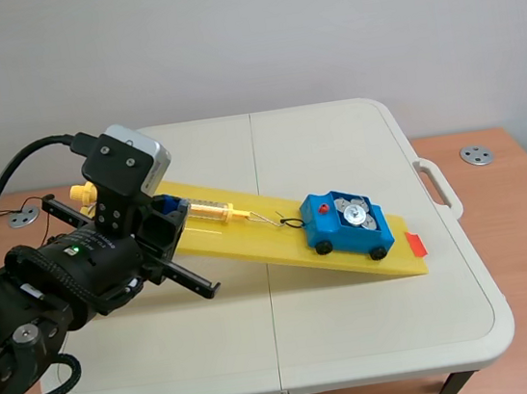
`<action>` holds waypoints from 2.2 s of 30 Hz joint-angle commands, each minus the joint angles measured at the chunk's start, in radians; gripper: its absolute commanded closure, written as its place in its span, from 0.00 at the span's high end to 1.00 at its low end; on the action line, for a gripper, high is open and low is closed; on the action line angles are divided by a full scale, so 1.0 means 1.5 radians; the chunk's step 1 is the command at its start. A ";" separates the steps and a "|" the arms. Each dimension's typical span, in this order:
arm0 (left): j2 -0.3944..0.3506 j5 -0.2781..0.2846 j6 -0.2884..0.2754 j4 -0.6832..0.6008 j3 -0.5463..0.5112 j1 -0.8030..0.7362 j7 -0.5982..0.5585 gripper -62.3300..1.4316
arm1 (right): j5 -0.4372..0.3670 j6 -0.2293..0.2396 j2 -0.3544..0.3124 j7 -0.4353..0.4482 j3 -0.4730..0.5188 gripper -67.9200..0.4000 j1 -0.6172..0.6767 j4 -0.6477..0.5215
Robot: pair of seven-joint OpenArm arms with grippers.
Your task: Place the four metal weights on the blue cart on the ramp.
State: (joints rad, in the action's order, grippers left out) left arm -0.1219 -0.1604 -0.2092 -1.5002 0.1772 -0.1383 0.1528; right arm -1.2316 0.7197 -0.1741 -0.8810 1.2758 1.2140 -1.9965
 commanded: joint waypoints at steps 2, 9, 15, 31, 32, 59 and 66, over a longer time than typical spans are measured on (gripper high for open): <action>0.007 0.021 0.043 -0.056 -0.001 0.030 -0.089 0.07 | -0.042 0.017 0.006 0.035 0.023 0.08 0.028 -0.050; 0.007 0.021 0.043 -0.056 -0.001 0.030 -0.089 0.07 | -0.042 0.017 0.006 0.037 0.023 0.08 0.017 -0.050; 0.006 0.022 0.043 -0.056 -0.001 0.030 -0.089 0.07 | -0.042 0.017 0.005 0.037 0.023 0.08 0.016 -0.050; -0.031 0.069 0.043 -0.170 -0.008 -0.021 -0.054 0.07 | -0.042 0.017 -0.080 0.056 0.007 0.08 -0.053 -0.050; -0.033 0.072 0.043 -0.184 -0.008 -0.032 -0.051 0.07 | -0.042 0.017 -0.089 0.057 0.000 0.08 -0.060 -0.050; -0.043 0.137 0.043 -0.450 -0.037 -0.398 -0.049 0.88 | 0.079 0.017 -0.146 0.162 -0.429 0.75 -0.365 -0.050; -0.043 0.172 0.045 -0.449 -0.037 -0.418 -0.099 1.00 | 0.261 0.017 -0.143 0.292 -0.539 0.86 -0.409 -0.045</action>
State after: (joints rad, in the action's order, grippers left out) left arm -0.1722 0.0307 -0.1925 -2.0609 0.1406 -0.7540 0.1574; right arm -0.8597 0.7185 -0.3550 -0.6147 0.4259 0.6270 -1.9965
